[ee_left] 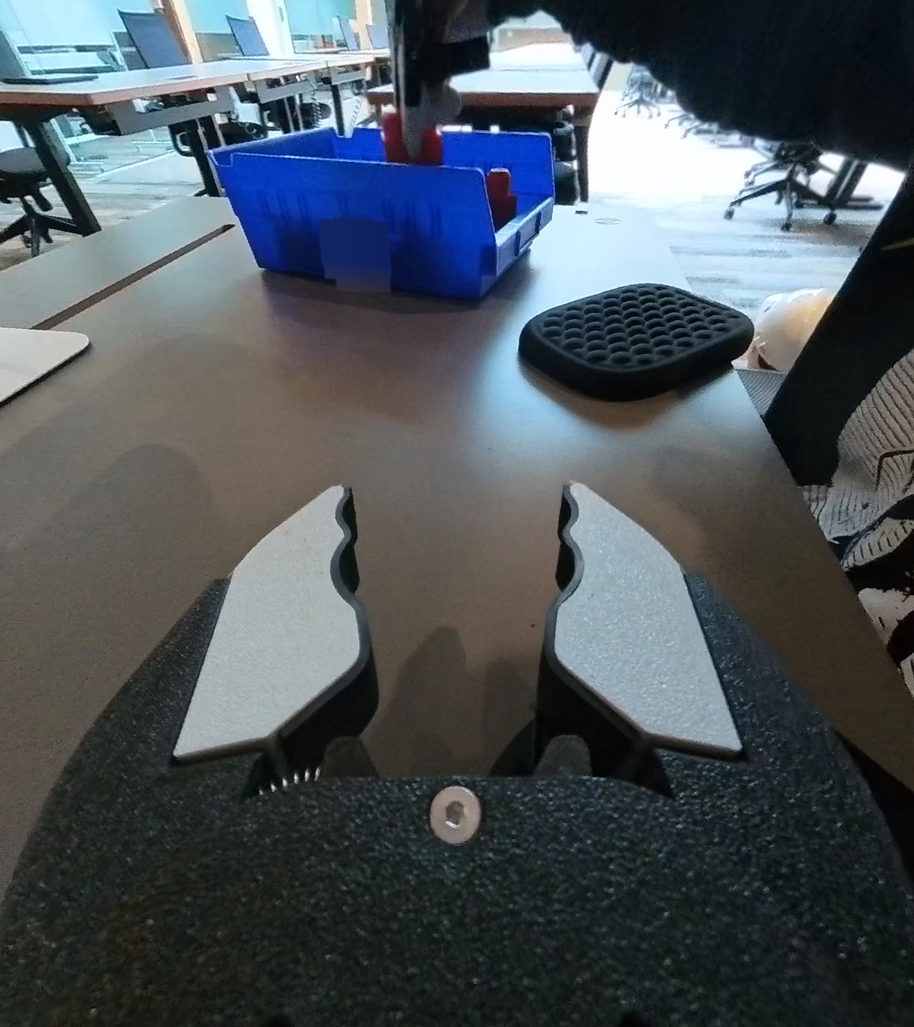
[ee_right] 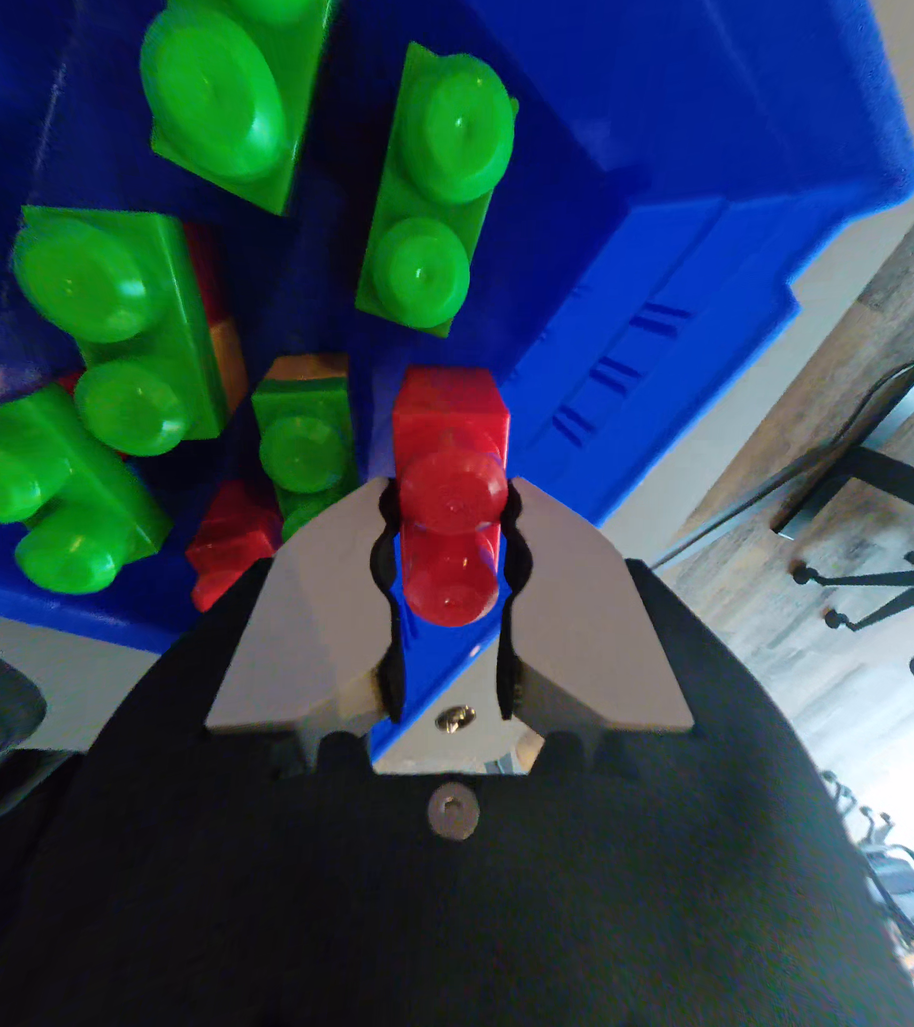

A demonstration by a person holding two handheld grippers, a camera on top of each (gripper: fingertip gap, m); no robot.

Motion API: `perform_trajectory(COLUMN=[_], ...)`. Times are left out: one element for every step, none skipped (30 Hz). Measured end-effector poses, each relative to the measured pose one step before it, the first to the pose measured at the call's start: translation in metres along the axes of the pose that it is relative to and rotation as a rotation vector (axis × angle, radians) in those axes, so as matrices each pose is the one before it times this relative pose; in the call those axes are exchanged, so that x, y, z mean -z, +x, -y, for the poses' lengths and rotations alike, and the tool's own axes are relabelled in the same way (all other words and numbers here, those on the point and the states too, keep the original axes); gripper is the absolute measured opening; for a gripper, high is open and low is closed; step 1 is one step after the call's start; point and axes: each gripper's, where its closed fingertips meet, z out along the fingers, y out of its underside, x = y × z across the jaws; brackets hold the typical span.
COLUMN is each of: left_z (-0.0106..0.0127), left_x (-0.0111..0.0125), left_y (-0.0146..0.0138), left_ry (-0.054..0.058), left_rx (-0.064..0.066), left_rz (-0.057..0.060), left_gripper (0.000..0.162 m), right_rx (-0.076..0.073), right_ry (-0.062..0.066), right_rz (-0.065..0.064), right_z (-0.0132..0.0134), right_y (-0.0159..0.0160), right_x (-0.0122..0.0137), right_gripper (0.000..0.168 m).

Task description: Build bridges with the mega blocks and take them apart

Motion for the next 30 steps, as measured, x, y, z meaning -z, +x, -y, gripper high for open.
perform_trajectory(left_z=[-0.00084,-0.00075,-0.00047,-0.00027,0.00005,0.00031,0.00016,-0.00002,-0.00009,-0.00006,-0.00019,-0.00003,0.00001,0.00006,0.00009,0.00022,0.00009,0.00002,0.0,-0.00002,-0.00004,-0.00015,-0.00005,-0.00016,-0.00004,-0.00005,-0.00014,-0.00006,0.00008,0.00028], left_x=[-0.00065,-0.0006,-0.00042,-0.00013,0.00007,0.00017,0.00009,-0.00001,-0.00003,-0.00016,-0.00011,-0.0001,0.00004,0.00002,0.0001,0.00017,0.00005,-0.00003,-0.00001,-0.00006,-0.00009,-0.0001,-0.00012,-0.00014,-0.00013,0.0,-0.00022,-0.00008,-0.00003,0.00027], left_y=[0.00107,0.00079,0.00045,0.00022,0.00015,0.00003,-0.00003,-0.00002,-0.00001,0.00003,0.00007,0.00014,-0.00001,-0.00003,-0.00021,-0.00012,-0.00009,-0.00007,-0.00008,0.0,0.00002,0.00008,0.00012,0.00011,0.0001,0.00006,0.00007,0.0,-0.00032,-0.00046], left_ry=[-0.0072,-0.0064,-0.0043,-0.0019,0.0006,0.0022,0.0017,-0.0002,-0.0009,-0.0009,-0.001,-0.0005,0.0002,0.0006,0.0011,0.0015,0.0009,0.0001,0.0,-0.0003,-0.0006,-0.0007,-0.0008,-0.0009,-0.0007,-0.0005,-0.0009,-0.0008,0.0007,0.0024], left_rx=[-0.0061,-0.0049,-0.0026,-0.0018,-0.0018,-0.0015,-0.0004,0.0008,0.0014,0.0012,0.0004,0.0,0.0003,0.0009,0.0013,0.0012,0.0009,0.0007,0.0008,0.0004,-0.0003,-0.0008,-0.0014,-0.0015,-0.0014,-0.0014,-0.0011,0.0001,0.0019,0.0032], left_rz=[-0.0039,-0.0034,-0.0015,-0.0002,0.0005,0.0009,0.0004,-0.0005,-0.0007,-0.001,-0.0013,-0.001,-0.0004,0.0002,0.0006,0.0002,-0.0001,-0.0002,-0.0001,-0.0002,-0.0001,0.0002,0.0001,0.0001,0.0003,0.0004,0.0002,0.0001,0.0008,0.001], left_gripper=[0.07,0.07,0.07,0.07,0.07,0.07,0.07,0.07,0.07,0.07,0.07,0.07,0.07,0.07,0.071,0.071,0.071,0.071,0.071,0.071,0.071,0.072,0.072,0.072,0.072,0.072,0.072,0.072,0.072,0.072], right_rx=[-0.0085,0.0013,0.0065,0.0013,-0.0035,-0.0068,-0.0095,-0.0099,-0.005,0.0011,0.0032,-0.0019,-0.0018,-0.0018,0.0001,0.0037,0.005,0.0036,-0.0005,-0.0014,-0.0001,0.0002,0.0017,0.0033,0.0032,0.003,0.0064,0.0118,0.0168,0.021], right_ry=[0.0151,-0.0091,-0.0205,-0.0163,-0.0033,0.0072,0.0122,0.0111,0.005,-0.0001,0.0007,0.0007,0.002,0.004,0.0036,0.0034,0.0036,0.0046,0.0054,0.0042,0.0076,0.011,0.0124,0.0118,0.0088,0.014,0.0226,0.0341,0.042,0.0473], right_rz=[0.007,0.0035,0.0019,0.0099,0.013,0.0108,0.0146,0.0119,0.0034,0.0016,0.0042,-0.0002,-0.0039,-0.002,0.0058,0.0072,-0.0007,-0.0075,-0.0098,-0.0016,0.0039,0.001,-0.0043,-0.0017,-0.0029,-0.0142,-0.0158,-0.0107,-0.0066,-0.0085], right_z=[0.00368,0.00037,-0.00121,-0.00071,0.00078,0.00175,0.00228,0.00191,0.00108,0.00044,0.00066,0.00064,0.00068,0.00091,0.00107,0.00093,0.00066,0.00053,0.00045,0.00017,0.00024,0.00066,0.00082,0.0005,0.00015,0.00058,0.00182,0.00352,0.00477,0.00582], right_y=[-0.00095,-0.0007,-0.00066,-0.00145,-0.00133,-0.00042,-0.00068,-0.00048,0.00023,-0.00023,-0.00087,-0.0002,0.00052,0.00023,-0.00109,-0.00147,-0.00031,0.00086,0.00143,0.0005,-0.00047,-0.00018,0.0002,-0.0004,-0.00059,0.00029,-0.00065,-0.00276,-0.00481,-0.00581], right_x=[-0.0018,-0.00269,-0.00397,-0.00445,-0.00449,-0.00394,-0.00333,-0.00261,-0.00219,-0.0018,-0.00161,-0.00156,-0.00117,-0.00061,0.00017,0.00054,0.00072,0.00092,0.00112,0.00128,0.00201,0.0025,0.00327,0.0035,0.00427,0.00555,0.00715,0.00868,0.00973,0.01044], right_gripper=[0.035,0.035,0.035,0.035,0.035,0.035,0.035,0.035,0.035,0.035,0.035,0.035,0.035,0.035,0.035,0.035,0.035,0.035,0.038,0.043,0.046,0.048,0.047,0.047,0.048,0.048,0.049,0.049,0.051,0.052])
